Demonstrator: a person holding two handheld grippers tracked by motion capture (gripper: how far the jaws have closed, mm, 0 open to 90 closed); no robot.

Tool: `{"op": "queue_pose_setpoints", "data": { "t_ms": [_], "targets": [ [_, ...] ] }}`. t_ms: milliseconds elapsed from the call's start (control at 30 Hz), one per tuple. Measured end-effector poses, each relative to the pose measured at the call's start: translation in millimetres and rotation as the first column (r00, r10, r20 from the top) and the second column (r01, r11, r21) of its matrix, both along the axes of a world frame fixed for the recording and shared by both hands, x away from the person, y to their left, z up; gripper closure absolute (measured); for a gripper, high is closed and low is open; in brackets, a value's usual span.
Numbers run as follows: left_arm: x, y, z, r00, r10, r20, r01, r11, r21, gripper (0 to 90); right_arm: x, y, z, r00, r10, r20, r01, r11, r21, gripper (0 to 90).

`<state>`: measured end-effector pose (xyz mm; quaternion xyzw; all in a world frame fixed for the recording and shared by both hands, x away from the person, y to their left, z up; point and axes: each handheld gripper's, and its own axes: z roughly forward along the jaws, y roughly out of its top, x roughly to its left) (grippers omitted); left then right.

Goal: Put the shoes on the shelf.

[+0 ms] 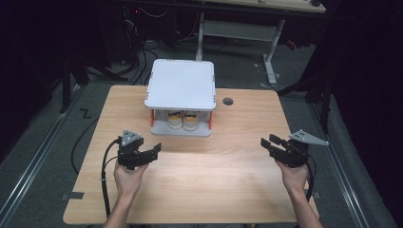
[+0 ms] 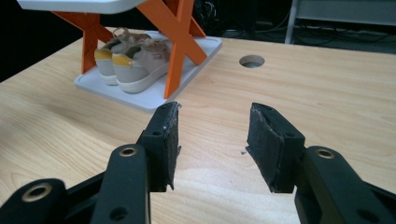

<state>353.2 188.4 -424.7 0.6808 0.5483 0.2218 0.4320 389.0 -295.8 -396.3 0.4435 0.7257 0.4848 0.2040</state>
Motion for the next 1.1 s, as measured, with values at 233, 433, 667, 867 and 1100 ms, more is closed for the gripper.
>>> {"op": "queue_pose_setpoints", "data": {
  "t_ms": [233, 433, 667, 867, 1100],
  "targets": [
    [-4.4, 0.9, -9.0, 0.9999, 0.004, -0.015, -0.004, 0.9998, 0.018, 28.0, -3.0, 0.2, -15.3, 0.9996, -0.004, -0.028, 0.004, 0.9999, -0.014, 53.2],
    [-5.6, 1.6, -17.5, 0.9993, 0.015, -0.033, -0.014, 0.9995, 0.029, 28.0, -4.8, 0.2, -27.9, 0.9989, -0.012, -0.046, 0.011, 0.9995, -0.029, 53.2],
    [-3.8, -0.2, -32.8, 0.9974, 0.025, -0.068, -0.022, 0.9991, 0.035, 28.0, -6.3, -0.2, -45.1, 0.9965, -0.033, -0.077, 0.028, 0.9980, -0.056, 53.2],
    [-2.0, -2.7, -44.3, 0.9956, 0.034, -0.087, -0.028, 0.9973, 0.067, 28.1, -5.8, -0.9, -59.3, 0.9935, -0.054, -0.100, 0.046, 0.9957, -0.081, 53.1],
    [-1.4, -3.5, -57.4, 0.9928, 0.051, -0.108, -0.041, 0.9943, 0.099, 28.3, -3.5, -1.1, -72.6, 0.9899, -0.076, -0.120, 0.062, 0.9913, -0.116, 52.7]
  ]
}}
